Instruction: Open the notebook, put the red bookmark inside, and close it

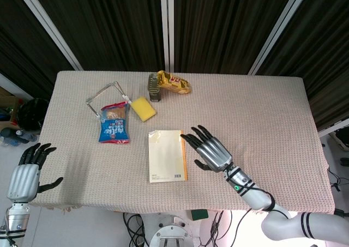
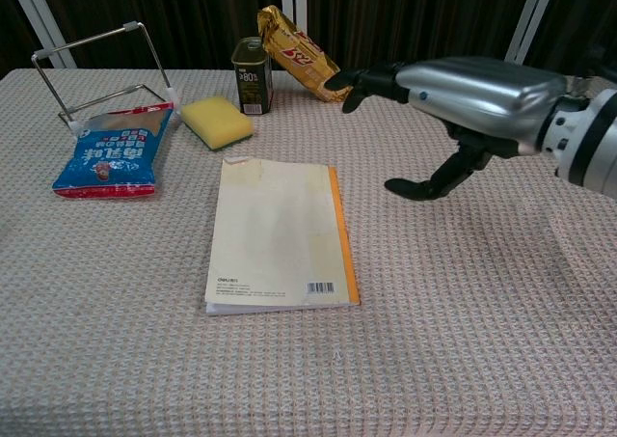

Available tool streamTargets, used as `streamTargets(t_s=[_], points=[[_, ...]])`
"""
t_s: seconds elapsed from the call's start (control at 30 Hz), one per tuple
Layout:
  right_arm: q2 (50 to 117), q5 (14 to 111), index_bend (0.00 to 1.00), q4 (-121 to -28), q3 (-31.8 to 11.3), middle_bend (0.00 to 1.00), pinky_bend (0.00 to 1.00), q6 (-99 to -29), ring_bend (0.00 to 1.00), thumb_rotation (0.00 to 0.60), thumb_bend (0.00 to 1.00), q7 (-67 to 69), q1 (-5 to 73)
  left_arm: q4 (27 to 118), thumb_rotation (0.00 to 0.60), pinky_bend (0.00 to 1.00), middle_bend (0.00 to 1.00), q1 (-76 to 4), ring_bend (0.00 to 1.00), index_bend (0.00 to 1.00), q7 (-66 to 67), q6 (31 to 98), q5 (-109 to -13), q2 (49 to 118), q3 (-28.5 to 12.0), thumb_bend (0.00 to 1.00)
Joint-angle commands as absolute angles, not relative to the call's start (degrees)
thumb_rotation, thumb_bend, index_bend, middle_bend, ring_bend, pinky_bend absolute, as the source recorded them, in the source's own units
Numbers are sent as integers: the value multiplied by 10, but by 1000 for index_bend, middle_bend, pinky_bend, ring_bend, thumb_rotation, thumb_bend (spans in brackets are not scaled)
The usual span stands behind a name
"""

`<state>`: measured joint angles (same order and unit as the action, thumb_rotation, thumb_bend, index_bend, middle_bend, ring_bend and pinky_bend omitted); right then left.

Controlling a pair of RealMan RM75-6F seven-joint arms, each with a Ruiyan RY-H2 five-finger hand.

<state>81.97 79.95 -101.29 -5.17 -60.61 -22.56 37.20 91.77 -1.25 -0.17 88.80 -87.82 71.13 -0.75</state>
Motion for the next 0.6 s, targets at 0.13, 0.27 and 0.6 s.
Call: streamTargets(t_s=[0.13, 0.27, 0.6], points=[[683, 855, 0, -1040, 3, 153, 0, -786, 0, 600, 174, -199, 238, 913, 600, 116, 153, -11, 82, 220, 8, 893, -878, 715, -9, 0], [635, 882, 0, -1012, 30, 129, 0, -861, 0, 600, 48, -122, 174, 919, 600, 115, 154, -10, 82, 220, 17, 898, -886, 716, -8, 0], [630, 897, 0, -891, 70, 113, 0, -944, 0, 600, 79, 61, 62, 935, 600, 115, 154, -4, 82, 220, 42, 916, -905, 715, -3, 0]])
